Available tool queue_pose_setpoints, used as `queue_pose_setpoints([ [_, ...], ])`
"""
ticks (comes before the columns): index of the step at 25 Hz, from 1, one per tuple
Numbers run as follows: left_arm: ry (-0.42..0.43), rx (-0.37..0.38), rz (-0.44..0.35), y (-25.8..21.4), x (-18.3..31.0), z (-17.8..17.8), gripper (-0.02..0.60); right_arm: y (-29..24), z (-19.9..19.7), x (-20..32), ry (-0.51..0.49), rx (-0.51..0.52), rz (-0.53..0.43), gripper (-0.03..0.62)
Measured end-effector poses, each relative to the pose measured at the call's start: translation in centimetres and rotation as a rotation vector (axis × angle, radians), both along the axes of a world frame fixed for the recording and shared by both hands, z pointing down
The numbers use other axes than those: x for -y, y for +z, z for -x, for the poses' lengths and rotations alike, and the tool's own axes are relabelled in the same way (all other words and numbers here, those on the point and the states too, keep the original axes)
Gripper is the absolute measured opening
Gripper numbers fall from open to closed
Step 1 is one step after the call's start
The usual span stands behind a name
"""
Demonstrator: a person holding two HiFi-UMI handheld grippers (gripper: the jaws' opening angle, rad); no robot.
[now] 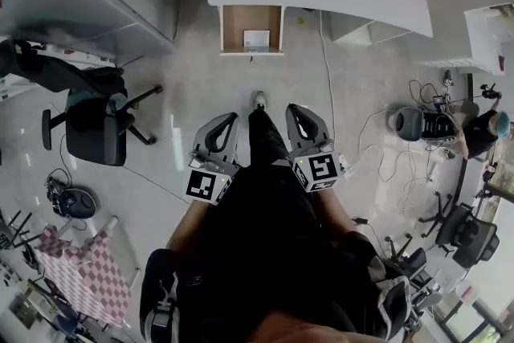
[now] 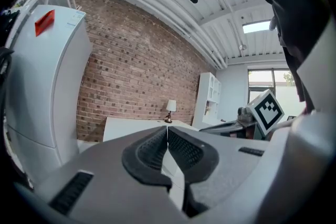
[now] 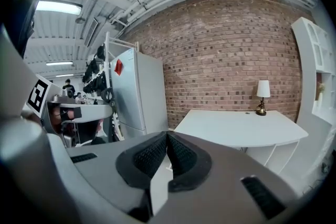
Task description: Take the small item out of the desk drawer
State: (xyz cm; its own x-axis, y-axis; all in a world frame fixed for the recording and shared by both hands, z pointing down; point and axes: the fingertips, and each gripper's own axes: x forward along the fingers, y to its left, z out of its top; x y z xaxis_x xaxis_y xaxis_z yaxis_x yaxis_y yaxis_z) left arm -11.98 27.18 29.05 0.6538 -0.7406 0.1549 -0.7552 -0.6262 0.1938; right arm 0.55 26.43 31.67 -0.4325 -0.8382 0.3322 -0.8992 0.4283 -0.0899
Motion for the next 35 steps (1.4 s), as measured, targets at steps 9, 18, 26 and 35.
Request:
queue_pose_setpoints([
  [9,-0.071,0.065,0.009,1.4,14.2,-5.3,0.011,5.0,-5.2,16.4,-0.138,-0.085,0.052,0.026],
  [18,-0.052,0.153,0.135,7.2,21.0,-6.0,0.011,15.9,-4.5,24.2,-0.263,-0.229,0.185,0.026],
  [26,0.001,0.205,0.239,15.0,26.6,-4.7,0.011,29.3,-2.2,27.6,-0.387,-0.378,0.35,0.026],
  [35,0.056,0.19,0.143,19.5,31.6,-4.2,0.011,43.4,-0.4,31.1,-0.512,-0.581,0.503,0.138],
])
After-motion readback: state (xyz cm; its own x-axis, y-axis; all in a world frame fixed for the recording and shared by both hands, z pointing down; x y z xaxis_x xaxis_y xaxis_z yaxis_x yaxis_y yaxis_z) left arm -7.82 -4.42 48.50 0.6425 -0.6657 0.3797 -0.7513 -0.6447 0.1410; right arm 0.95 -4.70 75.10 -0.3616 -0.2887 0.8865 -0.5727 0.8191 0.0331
